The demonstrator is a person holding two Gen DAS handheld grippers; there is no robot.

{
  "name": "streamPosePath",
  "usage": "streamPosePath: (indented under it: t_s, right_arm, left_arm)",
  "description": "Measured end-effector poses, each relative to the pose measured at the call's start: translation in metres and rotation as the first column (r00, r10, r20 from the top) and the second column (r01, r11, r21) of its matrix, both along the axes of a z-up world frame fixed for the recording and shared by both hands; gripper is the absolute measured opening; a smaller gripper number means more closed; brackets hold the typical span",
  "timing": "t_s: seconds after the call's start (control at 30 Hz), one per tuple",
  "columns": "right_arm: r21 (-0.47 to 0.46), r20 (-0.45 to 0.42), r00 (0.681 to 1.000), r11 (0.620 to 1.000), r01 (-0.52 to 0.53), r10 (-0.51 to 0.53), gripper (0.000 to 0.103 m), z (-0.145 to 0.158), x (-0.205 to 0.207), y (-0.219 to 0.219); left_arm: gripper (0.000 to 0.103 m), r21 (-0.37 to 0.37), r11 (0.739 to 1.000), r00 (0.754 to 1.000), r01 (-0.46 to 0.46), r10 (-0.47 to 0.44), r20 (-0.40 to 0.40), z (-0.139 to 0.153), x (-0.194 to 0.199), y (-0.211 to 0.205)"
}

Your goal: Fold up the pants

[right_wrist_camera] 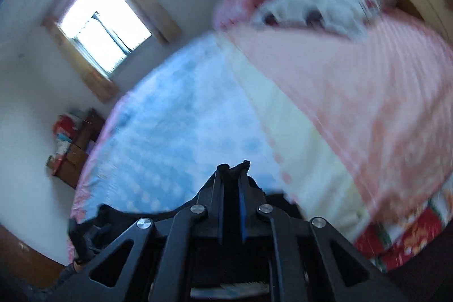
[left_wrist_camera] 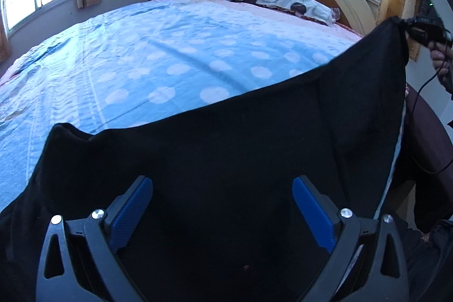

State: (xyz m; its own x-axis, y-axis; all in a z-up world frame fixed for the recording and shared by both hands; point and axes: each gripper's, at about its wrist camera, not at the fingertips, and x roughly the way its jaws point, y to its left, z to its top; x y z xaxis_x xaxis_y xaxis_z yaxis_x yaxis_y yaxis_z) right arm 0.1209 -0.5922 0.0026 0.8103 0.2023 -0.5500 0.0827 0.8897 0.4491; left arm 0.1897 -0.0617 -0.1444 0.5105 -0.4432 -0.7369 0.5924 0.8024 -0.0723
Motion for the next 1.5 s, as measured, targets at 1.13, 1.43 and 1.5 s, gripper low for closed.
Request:
streamPosePath:
  t_s: [1.13,1.43,1.5]
  right_arm:
    - [-0.246,-0.345,0.922,0.965,0.091,-0.175,0.015,-0.096,-0.053,0.017]
    - [-0.467,-0.153,0.923,0.849,0.247,-0.352,0.046,-0.034,-0.059,0.039]
    - [-0.461,-0.104,0.949,0.86,0.219,-0.297,0.046,-0.022,-0.052,0.057]
  left_arm:
    - [0.103,-0.041,0.998,0.994,-0.056,0.06,0.094,0.023,0.015,0.007]
    - [0.103,-0.002,0.995,0.986,-0.095,0.095,0.135,0.033,-0.001,0.035]
    - [0.103,0.001,0.99,0.978,-0.138,0.136,0.156,0.038,0.001,0.052]
